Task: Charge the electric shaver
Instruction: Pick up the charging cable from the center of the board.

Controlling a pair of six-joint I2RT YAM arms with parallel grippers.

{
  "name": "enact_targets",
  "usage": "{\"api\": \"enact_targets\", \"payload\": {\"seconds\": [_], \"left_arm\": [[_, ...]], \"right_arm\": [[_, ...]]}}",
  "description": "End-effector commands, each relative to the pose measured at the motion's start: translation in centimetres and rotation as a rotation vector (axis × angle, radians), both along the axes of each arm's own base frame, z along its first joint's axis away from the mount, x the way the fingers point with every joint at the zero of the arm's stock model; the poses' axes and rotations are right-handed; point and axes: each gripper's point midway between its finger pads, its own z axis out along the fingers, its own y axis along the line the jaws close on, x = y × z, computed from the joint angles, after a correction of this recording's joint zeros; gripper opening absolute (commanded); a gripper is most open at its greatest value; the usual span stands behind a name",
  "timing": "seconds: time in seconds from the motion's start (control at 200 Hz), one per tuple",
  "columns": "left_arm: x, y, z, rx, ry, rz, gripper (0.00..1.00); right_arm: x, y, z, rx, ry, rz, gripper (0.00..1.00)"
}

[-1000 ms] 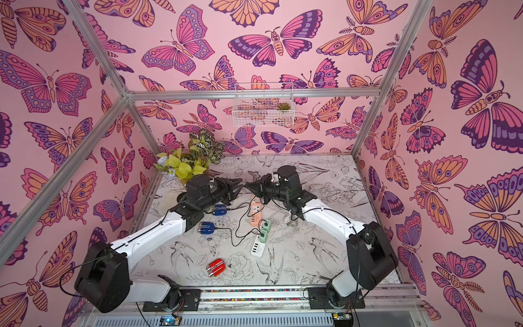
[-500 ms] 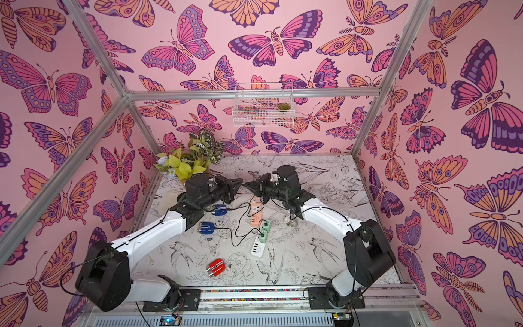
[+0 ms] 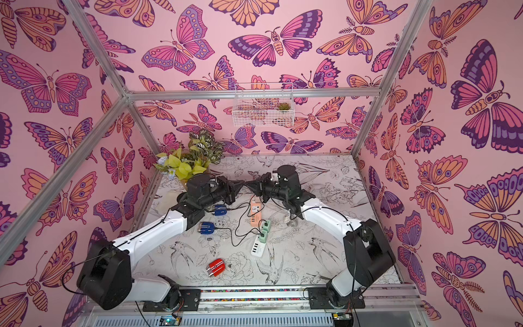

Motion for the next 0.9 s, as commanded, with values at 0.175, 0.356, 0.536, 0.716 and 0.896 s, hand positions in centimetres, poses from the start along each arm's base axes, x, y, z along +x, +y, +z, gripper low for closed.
{"api": "enact_targets", "payload": {"seconds": [0.175, 0.356, 0.536, 0.716, 0.896], "left_arm": [[-0.1, -0.5, 0.5, -0.017, -0.022, -0.024, 0.00], [0.1, -0.3, 0.2, -0.010, -0.016, -0.007, 0.00], [0.1, -0.2, -0.3, -0.002, -0.006, 0.000, 0.00], [0.2, -0.3, -0.2, -0.001, -0.007, -0.004, 0.00], [0.2, -0.3, -0.1, 0.000, -0.011, -0.007, 0.00]], "right_arm": [[1.0, 0.6, 0.2, 0.018, -0.013, 0.005, 0.00], [0.4, 0.8, 0.7, 0.030, -0.007, 0.023, 0.15], [-0.7, 0.5, 1.0, 0.029, -0.001, 0.032, 0.22], [-0.8, 0.3, 0.7, 0.023, 0.007, 0.026, 0.13], [-0.5, 0.5, 0.8, 0.025, 0.006, 0.024, 0.09]]}}
